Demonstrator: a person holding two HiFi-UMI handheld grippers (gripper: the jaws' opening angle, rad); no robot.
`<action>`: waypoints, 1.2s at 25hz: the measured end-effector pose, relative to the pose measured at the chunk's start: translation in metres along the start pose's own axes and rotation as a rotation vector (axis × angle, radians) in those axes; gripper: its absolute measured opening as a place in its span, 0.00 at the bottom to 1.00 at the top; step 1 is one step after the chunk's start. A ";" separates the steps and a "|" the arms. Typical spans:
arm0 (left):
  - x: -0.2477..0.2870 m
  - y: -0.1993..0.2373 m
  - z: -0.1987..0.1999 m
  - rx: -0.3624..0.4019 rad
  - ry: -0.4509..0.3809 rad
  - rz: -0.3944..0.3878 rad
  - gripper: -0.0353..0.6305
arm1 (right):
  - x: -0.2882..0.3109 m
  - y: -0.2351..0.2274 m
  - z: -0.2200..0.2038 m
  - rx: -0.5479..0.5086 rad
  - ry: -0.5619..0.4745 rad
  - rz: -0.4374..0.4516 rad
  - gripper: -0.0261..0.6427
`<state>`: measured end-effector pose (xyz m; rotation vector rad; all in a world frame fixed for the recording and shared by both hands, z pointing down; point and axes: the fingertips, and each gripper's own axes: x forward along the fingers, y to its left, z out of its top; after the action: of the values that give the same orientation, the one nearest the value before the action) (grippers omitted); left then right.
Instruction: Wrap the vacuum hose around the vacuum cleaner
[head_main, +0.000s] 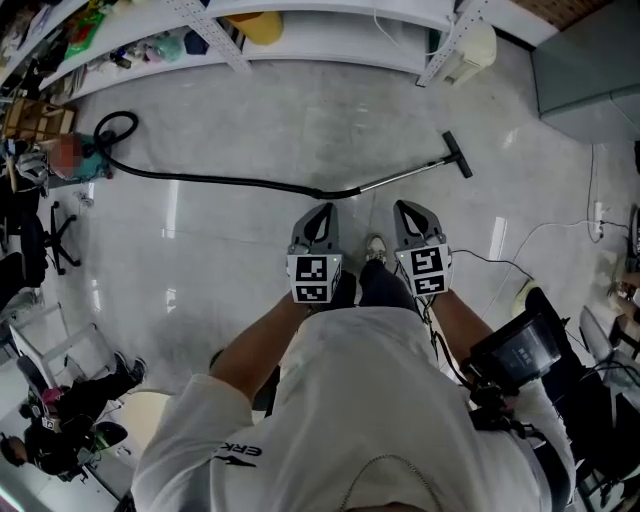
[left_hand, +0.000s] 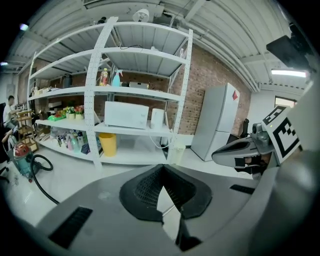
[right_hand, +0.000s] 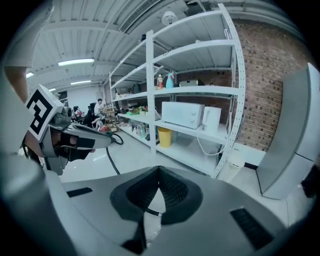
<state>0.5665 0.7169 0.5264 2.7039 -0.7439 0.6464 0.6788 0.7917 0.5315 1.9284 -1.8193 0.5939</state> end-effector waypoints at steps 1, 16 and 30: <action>0.003 0.001 -0.004 -0.003 0.009 0.000 0.06 | 0.004 -0.001 -0.004 0.002 0.012 0.003 0.03; 0.040 -0.007 -0.032 -0.017 0.086 0.031 0.06 | 0.037 -0.024 -0.041 0.015 0.080 0.062 0.03; 0.075 -0.008 -0.068 0.015 0.161 0.060 0.06 | 0.069 -0.051 -0.080 -0.048 0.142 0.141 0.03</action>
<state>0.6051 0.7166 0.6204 2.6127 -0.7832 0.8754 0.7318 0.7835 0.6360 1.6925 -1.8715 0.7070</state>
